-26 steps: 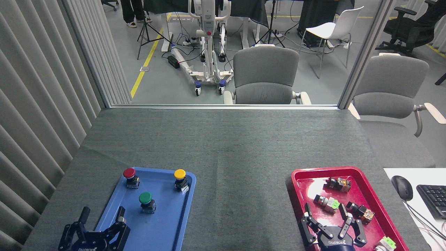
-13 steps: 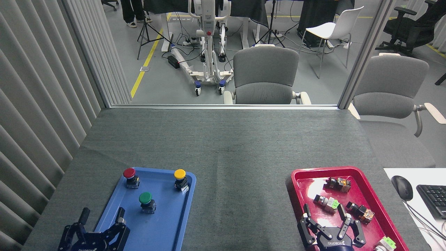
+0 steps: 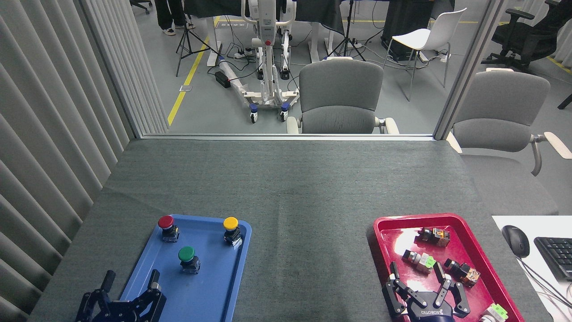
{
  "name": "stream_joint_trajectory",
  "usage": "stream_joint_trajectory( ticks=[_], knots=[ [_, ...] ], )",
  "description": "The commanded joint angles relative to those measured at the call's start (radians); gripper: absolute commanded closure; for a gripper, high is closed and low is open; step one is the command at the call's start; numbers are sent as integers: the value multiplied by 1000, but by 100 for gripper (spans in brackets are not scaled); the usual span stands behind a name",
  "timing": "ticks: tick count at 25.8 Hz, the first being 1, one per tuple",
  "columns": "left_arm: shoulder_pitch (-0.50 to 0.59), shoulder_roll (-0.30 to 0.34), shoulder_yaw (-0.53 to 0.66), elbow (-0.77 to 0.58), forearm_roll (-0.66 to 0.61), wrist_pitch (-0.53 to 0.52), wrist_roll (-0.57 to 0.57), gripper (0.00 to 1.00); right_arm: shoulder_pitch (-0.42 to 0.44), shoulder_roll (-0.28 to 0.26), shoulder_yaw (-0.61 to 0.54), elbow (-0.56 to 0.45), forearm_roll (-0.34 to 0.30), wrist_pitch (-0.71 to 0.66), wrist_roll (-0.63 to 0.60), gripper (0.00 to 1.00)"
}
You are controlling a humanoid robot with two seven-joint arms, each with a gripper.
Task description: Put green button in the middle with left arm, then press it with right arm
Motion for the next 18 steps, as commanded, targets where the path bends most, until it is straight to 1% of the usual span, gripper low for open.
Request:
stream_joint_trajectory(
  ticks=[1,8,12,15,18],
  knots=[
    [-1,0,1,0,-1,-1,0,0,0,0,0,0,0,0,4,0],
    [-11,0,-1,3,-7,2,-8,0,2,-2,0,0,0,2,4,0],
    [-17,-3,-9,37,-7,11,-19,0,2,-2,0,0,0,2,4,0],
    [-30,-12,-16,86,-8,12,-45,0,2,-2,0,0,0,2,4,0],
    [-98,-14,-84,189,-10,17,-49,1,0,-2,0,0,0,4,4,0]
  ],
)
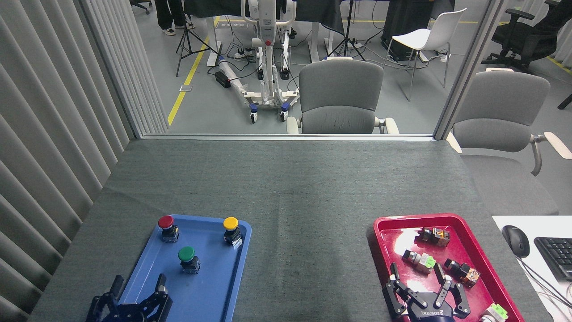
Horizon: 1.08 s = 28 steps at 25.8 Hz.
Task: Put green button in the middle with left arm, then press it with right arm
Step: 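Reach the left gripper to the green button and grasp it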
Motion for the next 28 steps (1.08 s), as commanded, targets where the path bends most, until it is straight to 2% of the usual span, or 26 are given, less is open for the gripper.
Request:
stream_joint_trajectory(
  ticks=[1,6,14,28],
  knots=[
    [-73,-2,-67,118,-1,8,-11,1,0,0,0,0,0,-1,0,0],
    [-157,-10,-146,235,-1,21,-8,1,0,3,-2,0,0,-2,0,0],
    [-260,-21,-176,365,-4,39,-5,1,0,-8,0,2,-3,2,1,0],
    [-345,-21,-182,468,-13,50,-6,1,-8,2,14,2,-3,-1,0,1]
  ],
)
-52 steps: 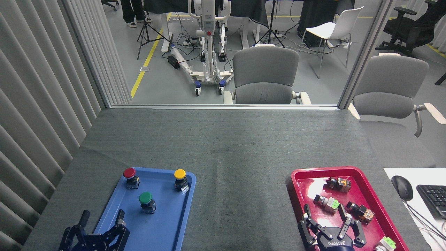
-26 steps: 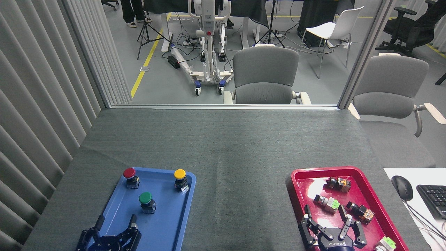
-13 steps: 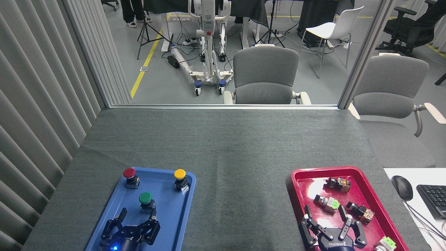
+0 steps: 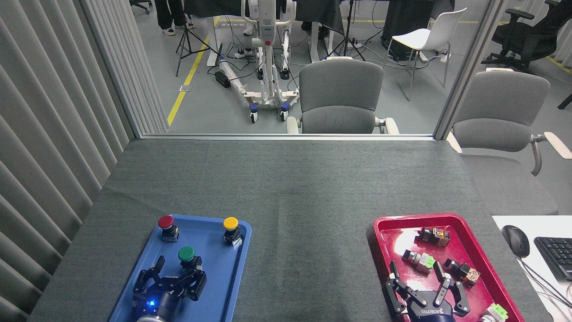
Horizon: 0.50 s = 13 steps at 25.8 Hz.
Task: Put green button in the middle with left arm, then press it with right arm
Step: 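Reach the left gripper to the green button and grasp it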
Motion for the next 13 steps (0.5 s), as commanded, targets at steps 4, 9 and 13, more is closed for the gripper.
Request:
stream_joint_trajectory(
  ticks=[4,9,13],
  knots=[
    [-23,-4,0,48,-1,0,4,17,-12,8,21,0,1,6,0,1],
    [-44,-4,-11,99,-1,-14,6,31,-14,3,18,8,1,3,0,1],
    [-44,6,-57,99,-2,-17,29,61,-6,10,19,8,6,7,2,1]
  ],
)
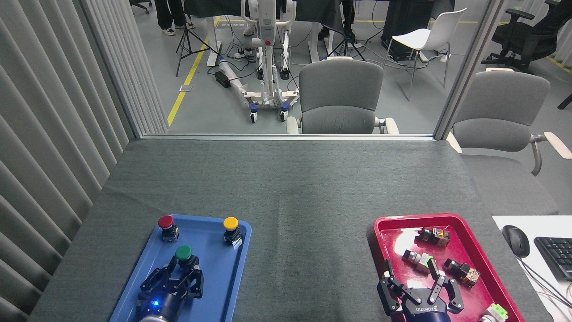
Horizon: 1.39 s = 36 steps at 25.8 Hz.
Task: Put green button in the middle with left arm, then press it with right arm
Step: 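Carry the green button off the blue tray toward the table middle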
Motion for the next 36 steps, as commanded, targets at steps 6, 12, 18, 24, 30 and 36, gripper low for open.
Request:
stream_joint_trajectory(
  ticks=[6,12,18,24,30,36],
  knots=[
    [12,20,-69,-40,-14,-62,95,91,9,-3,2,0,4,8,7,1],
    [12,-12,-195,-177,-46,-109,104,91,11,-7,10,1,4,8,7,1],
    [-68,-161,-385,-26,-81,-97,104,90,12,-6,13,1,3,9,5,1],
    [-129,-287,-385,150,-90,-93,113,89,1,-3,11,1,3,6,5,1],
    [-163,-290,-388,245,-73,-76,118,84,0,7,10,1,4,-3,5,1],
    [-163,-290,-411,276,-75,-76,127,69,-6,17,22,3,7,-3,5,1]
  ],
)
